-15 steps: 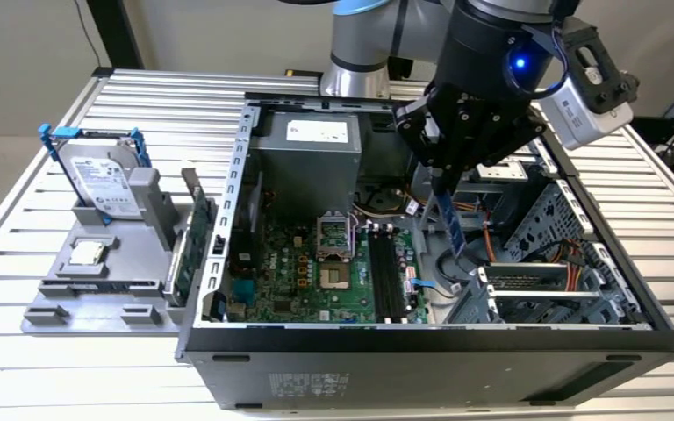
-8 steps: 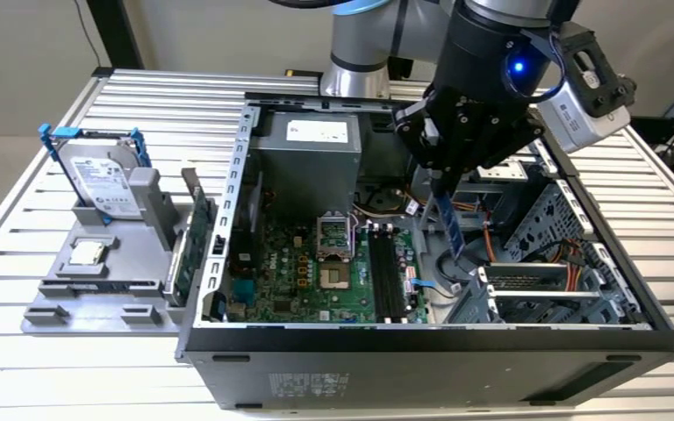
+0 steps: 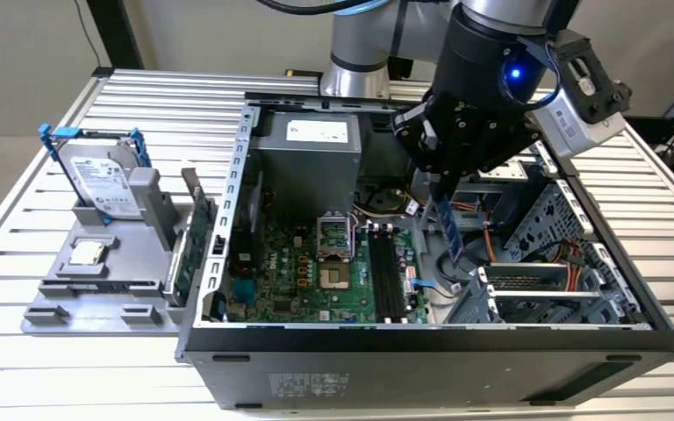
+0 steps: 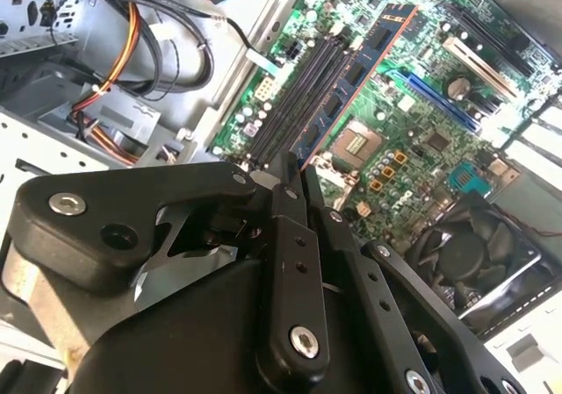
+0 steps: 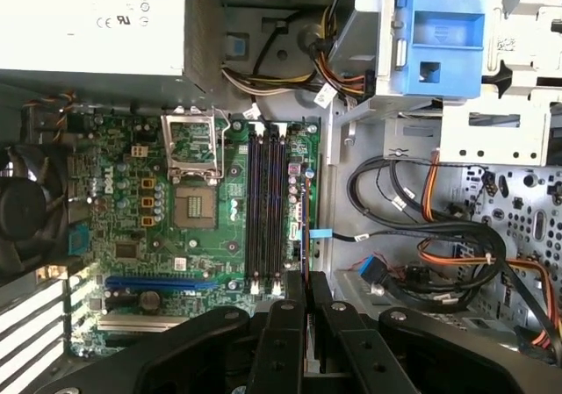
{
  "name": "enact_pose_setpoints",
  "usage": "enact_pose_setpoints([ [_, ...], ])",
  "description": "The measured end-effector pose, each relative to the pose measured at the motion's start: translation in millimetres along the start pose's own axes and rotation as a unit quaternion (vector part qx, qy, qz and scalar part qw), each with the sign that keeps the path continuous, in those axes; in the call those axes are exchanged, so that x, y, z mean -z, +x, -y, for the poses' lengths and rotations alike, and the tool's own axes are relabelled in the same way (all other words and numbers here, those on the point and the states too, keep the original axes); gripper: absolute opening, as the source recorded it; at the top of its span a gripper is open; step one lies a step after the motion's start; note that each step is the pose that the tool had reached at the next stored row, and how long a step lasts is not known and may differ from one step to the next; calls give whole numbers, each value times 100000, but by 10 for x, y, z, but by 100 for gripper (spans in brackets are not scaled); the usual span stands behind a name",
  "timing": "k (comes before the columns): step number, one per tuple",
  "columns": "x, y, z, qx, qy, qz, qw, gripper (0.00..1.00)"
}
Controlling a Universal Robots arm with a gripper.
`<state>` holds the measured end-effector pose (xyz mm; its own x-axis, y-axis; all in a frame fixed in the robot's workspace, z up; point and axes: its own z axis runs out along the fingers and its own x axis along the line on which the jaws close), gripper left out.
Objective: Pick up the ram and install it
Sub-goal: 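Insert the ram into the slot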
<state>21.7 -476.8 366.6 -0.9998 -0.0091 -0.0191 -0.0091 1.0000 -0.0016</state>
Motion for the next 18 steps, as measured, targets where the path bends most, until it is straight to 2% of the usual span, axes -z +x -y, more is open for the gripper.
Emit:
enact_pose_setpoints([
  [10, -76, 1, -1, -1, 3, 30, 100000, 0],
  [18, -81, 2, 0, -2, 2, 32, 100000, 0],
])
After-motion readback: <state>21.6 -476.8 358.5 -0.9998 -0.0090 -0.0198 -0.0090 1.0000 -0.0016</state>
